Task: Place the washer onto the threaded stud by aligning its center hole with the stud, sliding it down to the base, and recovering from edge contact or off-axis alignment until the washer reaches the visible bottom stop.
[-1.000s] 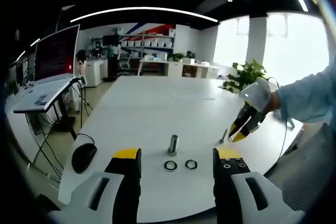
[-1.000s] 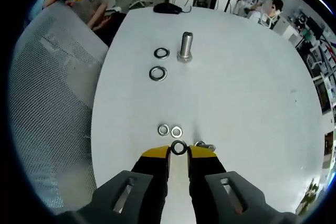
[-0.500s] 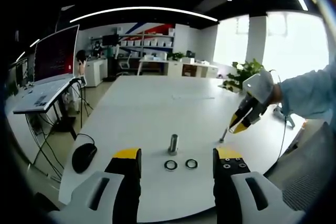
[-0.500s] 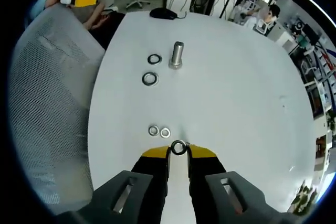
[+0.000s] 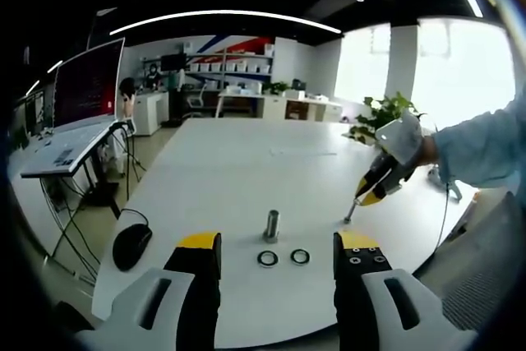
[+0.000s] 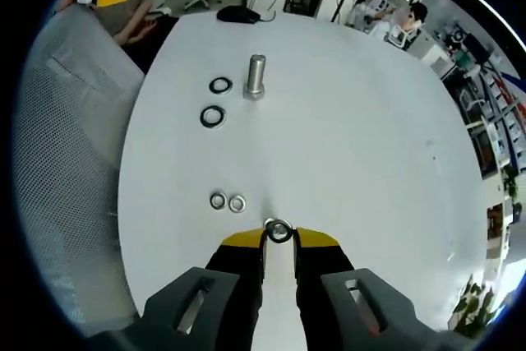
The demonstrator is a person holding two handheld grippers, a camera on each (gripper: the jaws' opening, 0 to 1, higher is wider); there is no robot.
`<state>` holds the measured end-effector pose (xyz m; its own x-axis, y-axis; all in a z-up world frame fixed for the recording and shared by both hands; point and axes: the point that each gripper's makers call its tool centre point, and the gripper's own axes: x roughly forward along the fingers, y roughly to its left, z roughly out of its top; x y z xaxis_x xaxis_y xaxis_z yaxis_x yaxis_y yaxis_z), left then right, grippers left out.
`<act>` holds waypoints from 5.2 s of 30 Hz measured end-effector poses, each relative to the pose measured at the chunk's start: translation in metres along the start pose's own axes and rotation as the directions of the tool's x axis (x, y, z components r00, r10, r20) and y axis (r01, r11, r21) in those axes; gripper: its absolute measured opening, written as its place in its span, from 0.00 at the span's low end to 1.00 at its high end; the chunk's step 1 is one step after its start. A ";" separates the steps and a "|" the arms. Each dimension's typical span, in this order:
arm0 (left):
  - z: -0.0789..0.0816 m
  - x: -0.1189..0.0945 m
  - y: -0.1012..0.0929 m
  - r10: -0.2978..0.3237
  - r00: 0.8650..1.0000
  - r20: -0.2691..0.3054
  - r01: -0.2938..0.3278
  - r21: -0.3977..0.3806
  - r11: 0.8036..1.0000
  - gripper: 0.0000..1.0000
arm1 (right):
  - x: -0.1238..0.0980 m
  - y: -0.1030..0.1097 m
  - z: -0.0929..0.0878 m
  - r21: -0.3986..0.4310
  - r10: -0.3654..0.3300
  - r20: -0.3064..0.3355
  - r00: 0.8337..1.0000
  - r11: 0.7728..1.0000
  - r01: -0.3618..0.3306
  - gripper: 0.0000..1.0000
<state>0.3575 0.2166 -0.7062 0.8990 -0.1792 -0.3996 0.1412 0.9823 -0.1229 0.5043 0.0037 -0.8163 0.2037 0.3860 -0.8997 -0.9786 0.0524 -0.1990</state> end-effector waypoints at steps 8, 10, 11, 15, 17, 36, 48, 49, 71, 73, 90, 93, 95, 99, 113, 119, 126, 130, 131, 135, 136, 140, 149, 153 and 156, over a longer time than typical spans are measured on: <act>0.000 0.000 0.000 0.000 1.000 0.001 0.000 -0.003 1.000 0.53 | 0.006 0.000 -0.001 0.004 0.005 -0.012 1.000 1.000 -0.005 0.15; 0.000 0.000 0.000 -0.001 1.000 -0.001 0.001 -0.001 1.000 0.53 | 0.008 0.001 -0.002 0.006 0.008 -0.014 1.000 1.000 -0.008 0.15; 0.000 0.000 0.000 -0.001 1.000 -0.001 0.001 -0.001 1.000 0.53 | 0.008 0.001 -0.002 0.007 0.010 -0.015 1.000 1.000 -0.010 0.15; 0.000 0.000 0.000 0.000 1.000 0.000 0.000 -0.003 1.000 0.53 | 0.010 0.003 -0.003 0.002 0.014 -0.021 1.000 1.000 -0.014 0.15; 0.000 0.000 0.000 0.000 1.000 0.001 0.000 -0.004 1.000 0.53 | 0.010 0.003 -0.003 0.010 0.015 -0.021 1.000 1.000 -0.015 0.15; 0.000 0.000 0.000 -0.002 1.000 0.000 0.002 -0.001 1.000 0.53 | 0.003 0.008 0.002 0.020 0.011 0.004 1.000 1.000 -0.011 0.17; 0.000 0.001 -0.001 -0.003 1.000 -0.002 0.003 0.000 1.000 0.53 | -0.009 0.012 0.022 -0.001 -0.006 0.057 0.998 1.000 0.006 0.17; 0.000 0.001 -0.001 -0.003 1.000 -0.002 0.003 0.001 1.000 0.53 | -0.008 0.014 0.023 -0.004 -0.003 0.058 0.998 1.000 0.003 0.17; -0.001 0.001 -0.001 -0.006 1.000 -0.008 0.006 0.000 1.000 0.53 | 0.032 0.062 0.010 0.062 0.129 0.017 0.991 0.990 -0.130 0.17; -0.001 0.001 -0.002 -0.007 1.000 -0.011 0.007 0.003 1.000 0.53 | 0.035 0.064 0.009 0.068 0.137 0.013 0.991 0.988 -0.137 0.17; -0.003 0.002 0.000 -0.005 1.000 -0.019 0.005 -0.002 1.000 0.53 | 0.050 0.072 0.006 0.100 0.181 -0.015 0.983 0.979 -0.178 0.16; -0.003 0.002 0.000 -0.005 1.000 -0.018 0.005 -0.002 1.000 0.53 | 0.051 0.072 0.006 0.088 0.176 -0.023 0.984 0.981 -0.173 0.16; -0.003 0.002 0.000 -0.004 1.000 -0.018 0.004 -0.004 1.000 0.53 | 0.052 0.072 0.006 0.089 0.177 -0.021 0.984 0.981 -0.174 0.16; -0.003 0.002 0.000 -0.004 1.000 -0.018 0.004 -0.002 1.000 0.53 | 0.053 0.071 0.007 0.081 0.175 -0.024 0.984 0.982 -0.172 0.16; -0.003 0.002 0.000 -0.005 1.000 -0.019 0.005 -0.004 1.000 0.53 | 0.054 0.071 0.007 0.046 0.169 -0.032 0.985 0.985 -0.168 0.16; -0.003 0.001 -0.001 -0.005 1.000 -0.019 0.005 -0.003 1.000 0.52 | 0.058 0.070 0.008 0.029 0.154 -0.031 0.988 0.988 -0.153 0.16; -0.003 0.001 -0.001 -0.004 1.000 -0.019 0.004 -0.003 1.000 0.52 | 0.057 0.069 0.007 0.017 0.151 -0.022 0.988 0.988 -0.151 0.16; -0.003 0.001 -0.001 -0.004 1.000 -0.019 0.004 -0.003 1.000 0.52 | 0.055 0.070 0.005 0.029 0.154 -0.022 0.988 0.988 -0.153 0.16; -0.003 0.001 -0.001 -0.004 1.000 -0.019 0.004 -0.002 1.000 0.52 | 0.055 0.069 0.005 0.032 0.154 -0.020 0.988 0.988 -0.153 0.16; -0.003 0.001 -0.001 -0.004 1.000 -0.018 0.004 -0.002 1.000 0.52 | 0.055 0.069 0.005 0.052 0.154 -0.024 0.988 0.987 -0.153 0.15; -0.003 0.001 -0.001 -0.004 1.000 -0.018 0.004 -0.002 1.000 0.52 | 0.055 0.069 0.005 0.046 0.153 -0.025 0.988 0.987 -0.152 0.15; -0.003 0.001 -0.001 -0.004 1.000 -0.018 0.004 -0.002 1.000 0.52 | 0.055 0.069 0.005 0.043 0.151 -0.025 0.988 0.988 -0.150 0.15; -0.002 0.001 0.000 -0.004 1.000 -0.015 0.004 -0.004 1.000 0.52 | 0.048 0.070 0.001 0.057 0.163 -0.029 0.986 0.985 -0.161 0.14; -0.002 0.001 0.000 -0.004 1.000 -0.014 0.004 -0.004 1.000 0.52 | 0.045 0.070 -0.003 0.049 0.164 -0.034 0.986 0.985 -0.162 0.14; -0.003 0.001 0.000 -0.005 1.000 -0.016 0.005 -0.001 1.000 0.52 | 0.044 0.069 -0.004 0.049 0.164 -0.036 0.986 0.986 -0.162 0.14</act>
<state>0.3572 0.2159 -0.7088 0.8915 -0.1846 -0.4136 0.1449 0.9814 -0.1258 0.4461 0.0201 -0.8709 0.0415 0.3560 -0.9336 -0.9989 0.0340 -0.0315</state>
